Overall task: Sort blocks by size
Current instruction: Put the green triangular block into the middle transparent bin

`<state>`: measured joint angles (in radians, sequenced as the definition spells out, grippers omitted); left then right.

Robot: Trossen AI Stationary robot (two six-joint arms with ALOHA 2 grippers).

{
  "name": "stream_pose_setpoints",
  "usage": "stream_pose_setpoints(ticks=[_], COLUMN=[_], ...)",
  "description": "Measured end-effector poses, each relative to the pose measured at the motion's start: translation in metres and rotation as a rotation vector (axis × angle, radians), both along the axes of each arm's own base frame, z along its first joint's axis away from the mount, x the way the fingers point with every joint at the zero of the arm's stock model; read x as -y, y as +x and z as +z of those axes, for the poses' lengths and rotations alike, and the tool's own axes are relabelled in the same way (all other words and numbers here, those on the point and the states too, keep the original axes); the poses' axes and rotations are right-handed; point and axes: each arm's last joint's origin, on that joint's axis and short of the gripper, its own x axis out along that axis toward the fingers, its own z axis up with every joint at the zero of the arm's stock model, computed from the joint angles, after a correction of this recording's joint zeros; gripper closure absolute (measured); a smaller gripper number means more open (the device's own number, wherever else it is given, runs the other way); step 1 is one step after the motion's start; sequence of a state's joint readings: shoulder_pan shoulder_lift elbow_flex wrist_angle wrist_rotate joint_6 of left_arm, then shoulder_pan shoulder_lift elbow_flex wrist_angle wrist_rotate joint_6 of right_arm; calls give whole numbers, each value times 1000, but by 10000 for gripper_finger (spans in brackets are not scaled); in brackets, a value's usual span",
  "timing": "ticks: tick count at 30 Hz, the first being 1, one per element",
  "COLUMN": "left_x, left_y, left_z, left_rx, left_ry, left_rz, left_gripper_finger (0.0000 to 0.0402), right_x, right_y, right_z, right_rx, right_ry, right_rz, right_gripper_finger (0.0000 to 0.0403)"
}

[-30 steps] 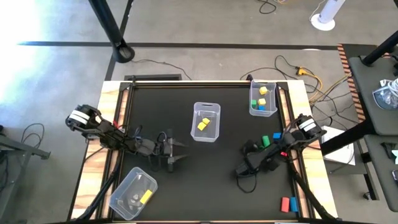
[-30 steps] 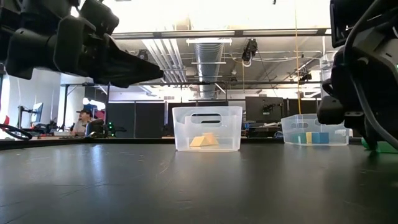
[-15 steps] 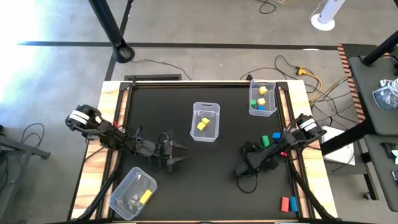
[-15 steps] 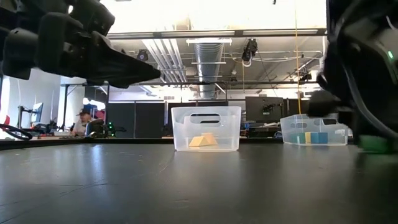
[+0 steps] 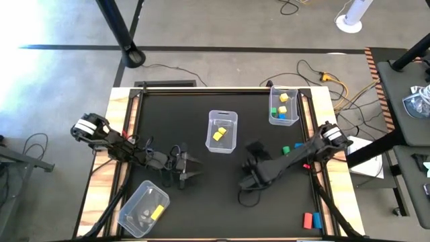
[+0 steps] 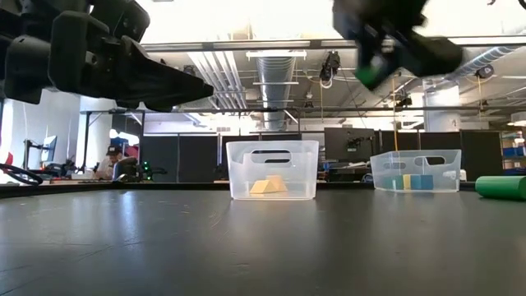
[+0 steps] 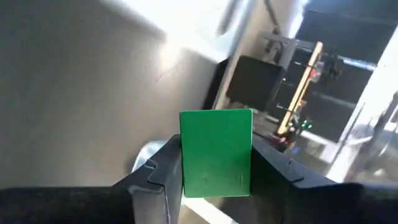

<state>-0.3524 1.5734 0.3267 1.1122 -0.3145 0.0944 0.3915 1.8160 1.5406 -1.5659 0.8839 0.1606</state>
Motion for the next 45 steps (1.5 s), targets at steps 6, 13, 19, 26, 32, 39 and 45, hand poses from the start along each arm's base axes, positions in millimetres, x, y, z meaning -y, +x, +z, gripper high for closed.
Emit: stream_pose_setpoints(ticks=[6, 13, 19, 26, 32, 39, 45], left_x=[0, 0, 0, 0, 0, 0, 0], left_y=[0, 0, 0, 0, -1, -1, -1], left_z=[0, 0, -1, -2, -3, -4, -4], left_rx=[3, 2, -8, -21, -34, -40, -41], left_ry=[-8, -8, -5, 1, 10, 13, 13], left_rz=[1, 1, 1, 1, 0, 1, 1], left_gripper_finger=[240, 240, 240, 240, 240, 240, 240], right_x=[27, 78, 129, 182, 191, 191, 190], right_y=[26, 54, 77, 91, 100, 106, 107], right_z=[45, 61, 39, -11, -59, -89, -88], right_rx=[391, 616, 700, 648, 530, 461, 468], right_ry=[106, 513, 734, 838, 958, 1003, 1012], right_rz=[-143, -245, -245, -385, -469, -538, -535], right_gripper_finger=[272, 273, 273, 272, 271, 264, 219])
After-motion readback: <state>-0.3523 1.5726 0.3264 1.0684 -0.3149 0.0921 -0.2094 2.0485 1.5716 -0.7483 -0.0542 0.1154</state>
